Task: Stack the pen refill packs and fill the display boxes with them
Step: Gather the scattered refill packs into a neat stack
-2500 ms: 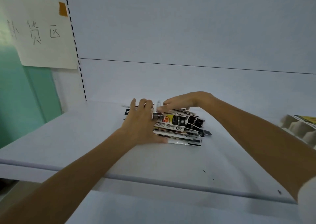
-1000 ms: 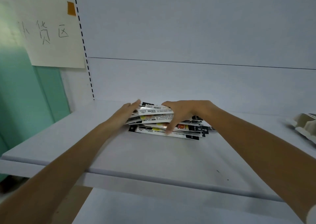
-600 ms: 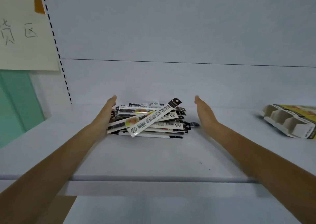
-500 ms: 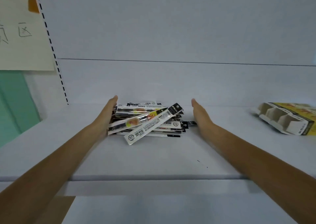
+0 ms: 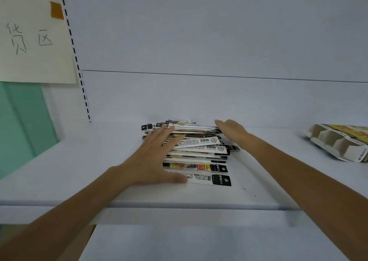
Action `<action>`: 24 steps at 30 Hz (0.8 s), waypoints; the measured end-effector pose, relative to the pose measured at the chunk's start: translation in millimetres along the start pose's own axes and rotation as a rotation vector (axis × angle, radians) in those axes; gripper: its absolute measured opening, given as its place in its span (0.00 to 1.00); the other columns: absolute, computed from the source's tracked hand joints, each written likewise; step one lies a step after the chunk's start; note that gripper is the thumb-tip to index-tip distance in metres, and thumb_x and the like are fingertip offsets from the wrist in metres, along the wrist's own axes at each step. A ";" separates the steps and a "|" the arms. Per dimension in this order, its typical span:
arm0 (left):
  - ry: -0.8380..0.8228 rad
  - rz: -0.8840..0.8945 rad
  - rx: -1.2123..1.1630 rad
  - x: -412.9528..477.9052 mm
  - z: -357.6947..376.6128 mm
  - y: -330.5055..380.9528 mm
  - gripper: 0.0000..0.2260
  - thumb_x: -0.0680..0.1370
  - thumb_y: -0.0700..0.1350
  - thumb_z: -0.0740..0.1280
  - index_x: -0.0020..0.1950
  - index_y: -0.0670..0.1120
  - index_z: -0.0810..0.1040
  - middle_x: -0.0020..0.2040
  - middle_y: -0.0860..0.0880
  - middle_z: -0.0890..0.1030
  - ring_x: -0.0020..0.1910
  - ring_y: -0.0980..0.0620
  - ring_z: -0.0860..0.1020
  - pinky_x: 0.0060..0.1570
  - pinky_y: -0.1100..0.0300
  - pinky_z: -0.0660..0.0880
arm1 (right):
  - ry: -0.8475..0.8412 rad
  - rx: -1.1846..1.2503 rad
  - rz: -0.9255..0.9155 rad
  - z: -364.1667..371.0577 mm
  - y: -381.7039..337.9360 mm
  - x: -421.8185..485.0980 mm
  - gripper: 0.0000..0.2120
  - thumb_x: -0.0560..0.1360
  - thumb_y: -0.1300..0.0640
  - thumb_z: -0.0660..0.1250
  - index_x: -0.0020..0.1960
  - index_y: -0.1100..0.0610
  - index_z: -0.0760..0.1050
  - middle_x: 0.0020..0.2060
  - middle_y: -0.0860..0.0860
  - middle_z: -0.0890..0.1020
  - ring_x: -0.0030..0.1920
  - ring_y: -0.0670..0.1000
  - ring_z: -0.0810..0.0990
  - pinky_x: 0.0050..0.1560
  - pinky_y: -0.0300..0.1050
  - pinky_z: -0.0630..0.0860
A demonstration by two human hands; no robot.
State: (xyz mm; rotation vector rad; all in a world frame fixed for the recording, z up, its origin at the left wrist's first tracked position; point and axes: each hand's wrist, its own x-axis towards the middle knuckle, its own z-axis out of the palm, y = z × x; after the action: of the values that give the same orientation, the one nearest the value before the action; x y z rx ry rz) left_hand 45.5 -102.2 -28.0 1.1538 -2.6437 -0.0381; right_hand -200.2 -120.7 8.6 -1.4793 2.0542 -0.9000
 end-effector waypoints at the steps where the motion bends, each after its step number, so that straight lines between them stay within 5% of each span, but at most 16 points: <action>1: 0.005 -0.019 0.000 0.8 0.9 -2.8 0.51 0.58 0.79 0.54 0.75 0.59 0.42 0.76 0.57 0.37 0.71 0.62 0.32 0.73 0.53 0.38 | -0.049 0.000 0.001 6.1 -3.1 1.4 0.28 0.79 0.42 0.52 0.69 0.62 0.64 0.67 0.57 0.70 0.65 0.57 0.70 0.62 0.49 0.65; 5: 0.064 -0.173 -0.254 5.0 -3.7 -19.2 0.54 0.57 0.80 0.54 0.76 0.54 0.46 0.77 0.53 0.44 0.75 0.55 0.40 0.74 0.49 0.45 | -0.035 0.011 -0.101 25.6 -7.3 10.2 0.26 0.79 0.41 0.52 0.61 0.61 0.72 0.57 0.55 0.78 0.54 0.54 0.76 0.51 0.46 0.67; 10: 0.273 -0.540 -0.968 20.6 -18.6 -55.0 0.29 0.78 0.62 0.49 0.76 0.51 0.51 0.77 0.50 0.53 0.75 0.51 0.52 0.73 0.52 0.49 | 0.113 0.108 -0.032 28.8 0.3 24.6 0.24 0.80 0.45 0.49 0.52 0.63 0.74 0.45 0.55 0.75 0.48 0.54 0.72 0.49 0.45 0.64; 13: 0.194 -0.557 -0.962 36.2 -16.7 -64.1 0.28 0.79 0.62 0.45 0.76 0.52 0.49 0.77 0.49 0.53 0.75 0.50 0.54 0.72 0.52 0.50 | 0.101 0.104 -0.007 39.6 -5.6 29.2 0.25 0.81 0.45 0.48 0.58 0.65 0.73 0.52 0.57 0.75 0.53 0.56 0.73 0.51 0.44 0.64; 17: 0.085 -0.522 -0.954 65.8 -14.5 -47.4 0.29 0.79 0.63 0.43 0.76 0.51 0.53 0.75 0.49 0.58 0.74 0.49 0.58 0.70 0.53 0.54 | 0.072 0.162 -0.011 47.9 -9.1 36.3 0.23 0.80 0.45 0.49 0.54 0.62 0.73 0.56 0.58 0.77 0.53 0.56 0.74 0.52 0.46 0.67; 24: 0.163 -0.598 -0.874 88.7 -11.3 -80.7 0.29 0.79 0.62 0.42 0.77 0.48 0.52 0.77 0.45 0.54 0.75 0.46 0.54 0.73 0.49 0.50 | 0.044 0.213 0.004 26.6 -7.6 60.7 0.28 0.80 0.45 0.50 0.66 0.68 0.66 0.64 0.63 0.72 0.64 0.59 0.71 0.66 0.54 0.64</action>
State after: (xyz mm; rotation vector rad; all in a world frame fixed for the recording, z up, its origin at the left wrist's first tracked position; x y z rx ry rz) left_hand 48.3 -220.8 -7.5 1.4243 -1.6982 -1.0283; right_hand -196.6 -186.2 -3.2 -1.3518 1.9227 -1.1210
